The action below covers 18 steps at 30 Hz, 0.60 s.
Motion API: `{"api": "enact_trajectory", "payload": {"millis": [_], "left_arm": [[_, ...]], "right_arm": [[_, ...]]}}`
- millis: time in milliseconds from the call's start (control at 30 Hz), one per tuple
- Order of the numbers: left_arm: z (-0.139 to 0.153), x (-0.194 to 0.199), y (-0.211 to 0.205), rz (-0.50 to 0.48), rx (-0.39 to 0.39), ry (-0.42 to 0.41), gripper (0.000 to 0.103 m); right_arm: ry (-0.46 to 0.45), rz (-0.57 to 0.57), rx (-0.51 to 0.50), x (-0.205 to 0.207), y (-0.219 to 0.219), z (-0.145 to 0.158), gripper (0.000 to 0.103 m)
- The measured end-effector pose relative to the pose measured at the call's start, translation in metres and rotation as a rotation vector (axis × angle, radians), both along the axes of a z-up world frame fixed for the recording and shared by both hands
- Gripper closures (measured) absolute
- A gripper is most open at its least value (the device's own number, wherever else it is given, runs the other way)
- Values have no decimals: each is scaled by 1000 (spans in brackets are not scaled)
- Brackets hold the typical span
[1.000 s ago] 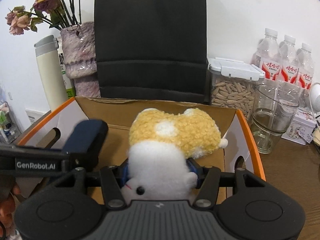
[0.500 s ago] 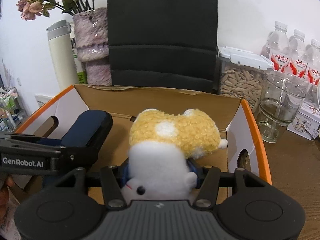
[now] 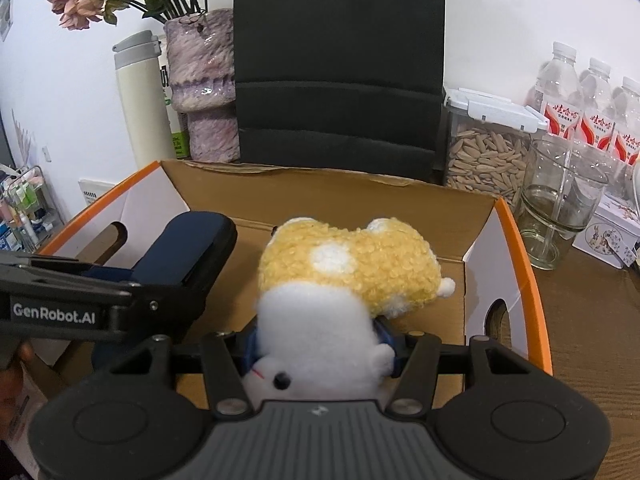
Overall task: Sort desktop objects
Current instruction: 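Lower the case and hamster into the box and open both grippers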
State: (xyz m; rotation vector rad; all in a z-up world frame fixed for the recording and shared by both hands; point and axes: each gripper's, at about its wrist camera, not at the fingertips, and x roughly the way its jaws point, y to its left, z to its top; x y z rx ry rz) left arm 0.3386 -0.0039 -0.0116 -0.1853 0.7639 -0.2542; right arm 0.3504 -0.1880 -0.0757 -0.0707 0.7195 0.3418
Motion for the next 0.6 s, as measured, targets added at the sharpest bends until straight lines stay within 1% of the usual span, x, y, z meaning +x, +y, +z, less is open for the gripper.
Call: {"api": "enact_trajectory", "payload": {"millis": [67,100,167,200,233,267,400,433,467,533,600], "left_arm": [[0,-1,0,5,2,-4,37],[0,-2,0,7,3,-8,34],[3,-4,0,14,8,-25,26],[5,-6,0,18,9,-33,19],[6,-7,1,23,10,-42,13],[7,-8,1,28,13,-49,11],[12,-12,-1,15,14,-64,2],[13,-13,-2,11,18,-69,0],[14,-15,-3,10,26,-73,0],[16,-18,-6,20,58,-86,0],[18,-21,-6,22,61,-98,0]], "right_arm": [[3,-8,1,1,-1,1,46],[3,-9,3,1,-1,1,44],[-2,-9,1,0,-1,2,34],[-5,-9,0,0,-1,3,31],[-8,-8,-2,-1,-1,4,24],[-12,-4,-4,-2,0,4,19],[-10,-4,-17,-2,3,5,17],[-6,-9,-15,-2,2,5,14],[-1,-14,-9,-2,2,6,7],[-5,-18,6,-4,1,9,2],[-18,-18,2,-8,1,12,0]]}}
